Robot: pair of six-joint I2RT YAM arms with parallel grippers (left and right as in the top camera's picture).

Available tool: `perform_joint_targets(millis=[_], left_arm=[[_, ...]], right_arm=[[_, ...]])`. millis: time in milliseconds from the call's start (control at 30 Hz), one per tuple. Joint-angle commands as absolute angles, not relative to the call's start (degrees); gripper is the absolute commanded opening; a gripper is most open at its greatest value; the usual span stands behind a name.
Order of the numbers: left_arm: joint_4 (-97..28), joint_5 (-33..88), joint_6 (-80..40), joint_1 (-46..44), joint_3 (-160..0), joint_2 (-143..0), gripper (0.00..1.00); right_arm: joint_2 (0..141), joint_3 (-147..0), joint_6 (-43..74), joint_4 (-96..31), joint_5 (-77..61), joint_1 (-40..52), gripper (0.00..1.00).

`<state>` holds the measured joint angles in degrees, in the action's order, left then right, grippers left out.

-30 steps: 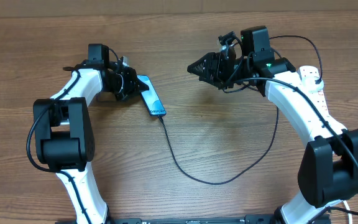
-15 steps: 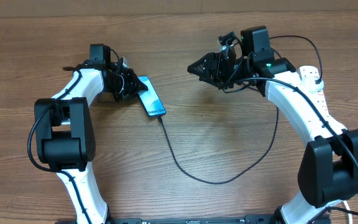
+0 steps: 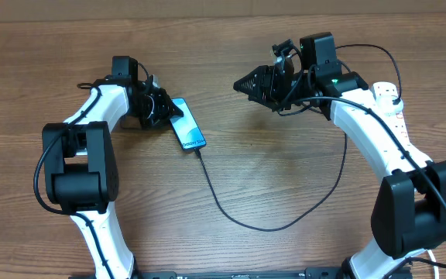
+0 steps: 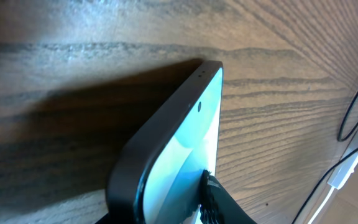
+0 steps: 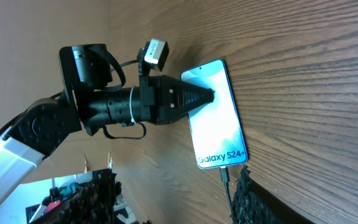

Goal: Plug charger to phone and switch on socket
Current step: 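Lower the phone flat onto the table with the left gripper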

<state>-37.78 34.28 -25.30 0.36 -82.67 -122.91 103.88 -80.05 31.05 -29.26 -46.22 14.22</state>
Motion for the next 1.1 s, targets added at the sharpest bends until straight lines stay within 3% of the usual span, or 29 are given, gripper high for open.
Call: perform_joint_targets(millis=[0, 367, 1067], left_arm=[[-39.27, 27.16, -23.73, -0.14, -82.48, -122.52, 0.26], [-40.07, 26.37, -23.09, -0.14, -82.48, -122.52, 0.31], [-40.47, 26.37, -23.09, -0.14, -82.48, -122.52, 0.56]], right_arm=[[103.96, -80.84, 29.89, -29.10, -46.09, 13.74, 0.62], [103.96, -80.84, 29.89, -29.08, -46.09, 13.74, 0.62], [103.96, -80.84, 29.89, -29.08, -46.09, 13.74, 0.62]])
